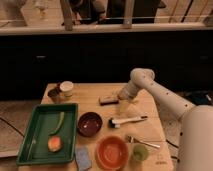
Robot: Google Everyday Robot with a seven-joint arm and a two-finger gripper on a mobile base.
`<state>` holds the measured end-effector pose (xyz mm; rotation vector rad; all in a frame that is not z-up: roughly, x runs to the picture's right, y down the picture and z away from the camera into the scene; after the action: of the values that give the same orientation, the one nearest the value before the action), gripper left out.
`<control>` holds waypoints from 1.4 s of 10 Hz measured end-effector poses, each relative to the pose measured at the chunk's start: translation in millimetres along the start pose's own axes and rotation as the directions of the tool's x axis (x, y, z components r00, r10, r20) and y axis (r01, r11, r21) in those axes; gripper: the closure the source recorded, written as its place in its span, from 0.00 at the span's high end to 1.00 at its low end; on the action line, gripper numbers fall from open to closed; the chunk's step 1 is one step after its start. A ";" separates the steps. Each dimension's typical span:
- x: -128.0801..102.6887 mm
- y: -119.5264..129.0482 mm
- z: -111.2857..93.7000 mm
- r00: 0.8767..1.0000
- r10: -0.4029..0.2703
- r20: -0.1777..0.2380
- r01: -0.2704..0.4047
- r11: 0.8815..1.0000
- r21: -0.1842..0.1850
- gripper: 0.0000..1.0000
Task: Place eraser in purple bowl
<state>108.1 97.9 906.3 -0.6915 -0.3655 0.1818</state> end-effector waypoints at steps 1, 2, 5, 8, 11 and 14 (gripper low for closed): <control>1.0 1.0 2.6 1.000 -0.001 -0.001 0.001 1.000 -0.004 0.80; 1.7 1.6 4.6 1.000 -0.002 -0.003 0.002 1.000 -0.007 0.80; 0.6 1.3 9.8 1.000 -0.008 -0.012 0.008 1.000 -0.018 0.80; 0.1 -5.5 -4.1 0.999 -0.031 0.016 0.030 0.999 0.029 0.80; -9.7 -14.7 -13.6 0.994 -0.105 0.023 0.103 0.992 0.072 0.80; -25.1 -18.7 -9.8 0.974 -0.226 0.011 0.224 0.972 0.075 0.80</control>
<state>89.6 70.8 904.8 -0.5711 -0.4511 -0.0137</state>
